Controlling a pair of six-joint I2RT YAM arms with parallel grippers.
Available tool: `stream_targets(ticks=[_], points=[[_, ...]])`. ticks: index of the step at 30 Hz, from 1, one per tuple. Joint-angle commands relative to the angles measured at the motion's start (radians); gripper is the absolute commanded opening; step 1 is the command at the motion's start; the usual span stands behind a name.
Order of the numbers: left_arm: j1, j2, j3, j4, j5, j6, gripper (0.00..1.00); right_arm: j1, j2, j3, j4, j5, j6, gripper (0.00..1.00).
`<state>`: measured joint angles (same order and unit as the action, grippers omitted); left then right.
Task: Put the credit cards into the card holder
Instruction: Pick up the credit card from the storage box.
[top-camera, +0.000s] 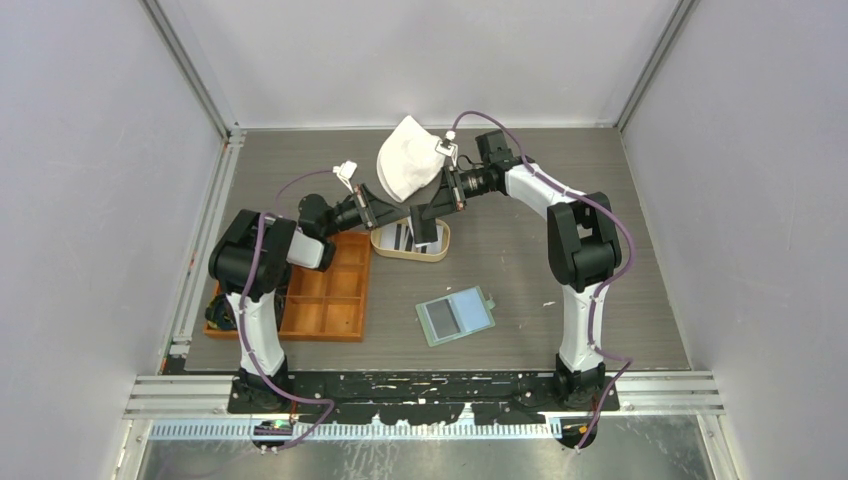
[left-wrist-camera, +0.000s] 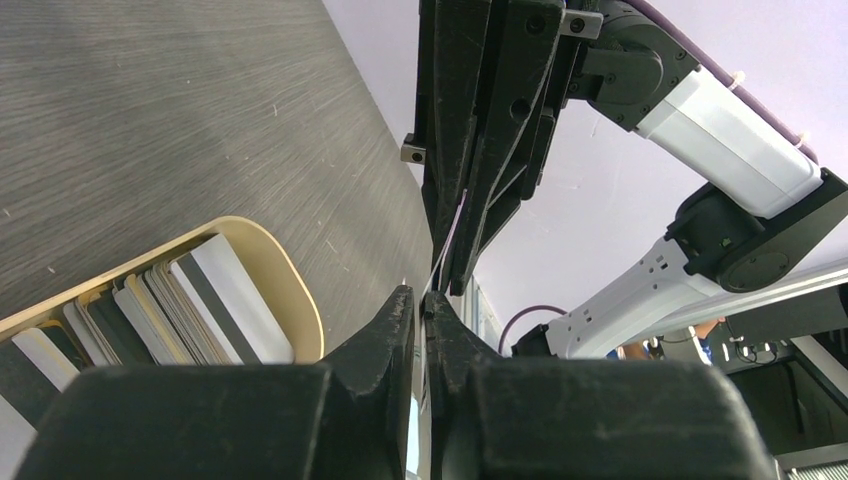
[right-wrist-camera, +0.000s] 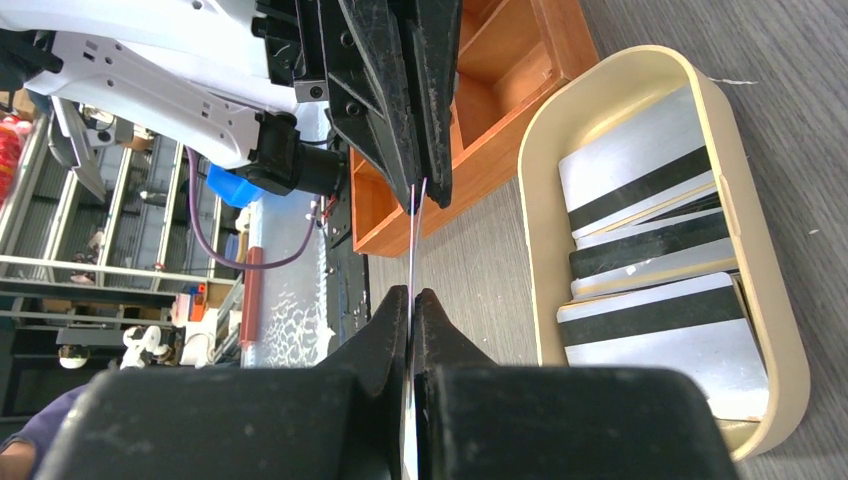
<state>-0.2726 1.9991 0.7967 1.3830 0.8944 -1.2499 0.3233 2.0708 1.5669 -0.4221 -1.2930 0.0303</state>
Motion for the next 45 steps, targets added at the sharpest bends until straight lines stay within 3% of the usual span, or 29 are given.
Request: stream_targets(ticks=[1,6,32,45], points=[[0.011,0.009,0.025,0.048,0.016,0.004,0.08,0.000,-0.040,0.045,0.000,-0.062,-0.013,0.01],[0.012,0.014,0.033,0.048,0.019,0.002,0.00,-0.001,-0.032,0.048,-0.005,-0.061,-0.012,0.01],[-0.008,0.055,0.102,0.048,0.059,-0.014,0.00,0.017,0.008,0.084,-0.045,-0.022,-0.025,0.01],[0.008,0.135,0.182,0.048,0.085,-0.082,0.00,0.012,0.172,0.324,-0.482,0.017,-0.426,0.01]])
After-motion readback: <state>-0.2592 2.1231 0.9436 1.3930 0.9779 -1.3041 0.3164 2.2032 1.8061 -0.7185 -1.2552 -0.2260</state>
